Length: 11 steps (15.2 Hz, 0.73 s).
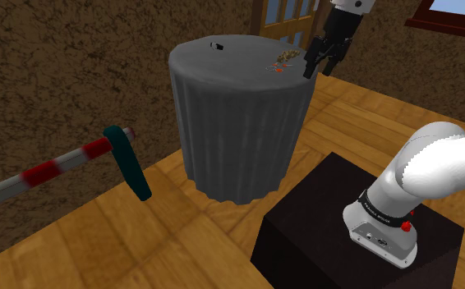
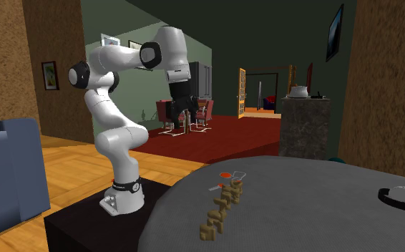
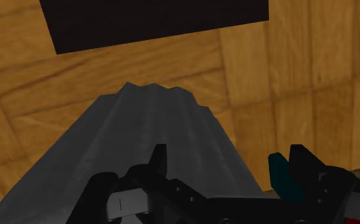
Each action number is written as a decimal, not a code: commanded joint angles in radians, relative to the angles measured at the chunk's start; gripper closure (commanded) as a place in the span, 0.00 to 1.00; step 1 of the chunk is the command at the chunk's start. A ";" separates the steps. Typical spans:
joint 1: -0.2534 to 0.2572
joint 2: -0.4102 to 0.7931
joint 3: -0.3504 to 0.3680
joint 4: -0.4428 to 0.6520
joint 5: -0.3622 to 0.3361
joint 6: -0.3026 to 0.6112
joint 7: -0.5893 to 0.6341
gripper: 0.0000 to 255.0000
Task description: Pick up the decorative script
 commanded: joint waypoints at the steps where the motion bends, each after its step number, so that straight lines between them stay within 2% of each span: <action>1: 0.000 0.000 0.000 0.000 0.000 0.000 0.000 0.00; 11: 0.006 0.221 -0.178 0.092 -0.192 0.141 -0.417 0.00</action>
